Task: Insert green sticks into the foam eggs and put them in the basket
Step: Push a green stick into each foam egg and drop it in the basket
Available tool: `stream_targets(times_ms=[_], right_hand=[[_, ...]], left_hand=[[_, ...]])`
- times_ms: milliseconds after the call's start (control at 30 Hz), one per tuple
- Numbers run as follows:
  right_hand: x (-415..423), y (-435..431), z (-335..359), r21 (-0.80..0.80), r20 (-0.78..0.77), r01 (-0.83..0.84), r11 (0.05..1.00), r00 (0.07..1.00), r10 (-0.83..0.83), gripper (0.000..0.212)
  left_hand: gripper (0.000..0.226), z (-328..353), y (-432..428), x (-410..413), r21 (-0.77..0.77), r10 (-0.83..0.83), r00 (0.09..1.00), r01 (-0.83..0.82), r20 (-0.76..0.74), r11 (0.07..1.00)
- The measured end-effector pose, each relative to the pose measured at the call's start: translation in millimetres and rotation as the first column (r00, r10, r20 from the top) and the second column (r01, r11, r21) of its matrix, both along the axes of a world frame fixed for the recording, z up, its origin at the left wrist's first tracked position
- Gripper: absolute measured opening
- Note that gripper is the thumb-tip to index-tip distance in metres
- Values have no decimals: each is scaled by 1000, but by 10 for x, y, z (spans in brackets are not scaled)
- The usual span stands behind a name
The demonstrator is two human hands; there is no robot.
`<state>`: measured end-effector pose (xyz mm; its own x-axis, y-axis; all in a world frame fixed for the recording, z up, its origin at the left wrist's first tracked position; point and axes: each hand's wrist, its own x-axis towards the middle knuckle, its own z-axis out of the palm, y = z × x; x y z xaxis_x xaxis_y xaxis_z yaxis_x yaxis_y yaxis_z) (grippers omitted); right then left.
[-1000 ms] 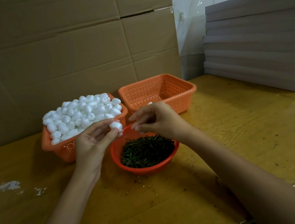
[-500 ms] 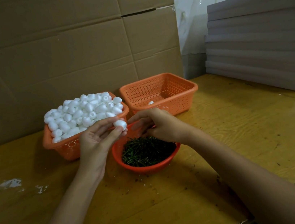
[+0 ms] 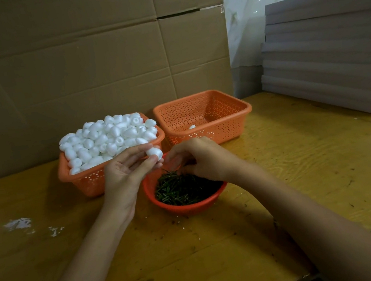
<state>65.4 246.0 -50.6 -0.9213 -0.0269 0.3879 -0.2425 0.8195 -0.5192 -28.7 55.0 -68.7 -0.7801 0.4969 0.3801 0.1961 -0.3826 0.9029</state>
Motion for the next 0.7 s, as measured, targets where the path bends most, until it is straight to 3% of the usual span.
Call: stream_targets(times_ms=[233,467,600,700], right_hand=[[-7,-6,-2,113,-56,35,993,998,-29,35],[-7,40,8,247,38,59,967,997,-70,38],[-17,24,6,223,73,57,973,995,-75,52],[-9,39,10,164,36,112,980,992,-120,50]], left_hand=[[32,-5,3,1,1,-10,1000,10,-9,1000],[31,0,4,6,2,-5,1000,5,-7,1000],[32,7,7,19,1,-5,1000,5,-3,1000],[35,5,7,15,-6,-2,1000,2,-7,1000]])
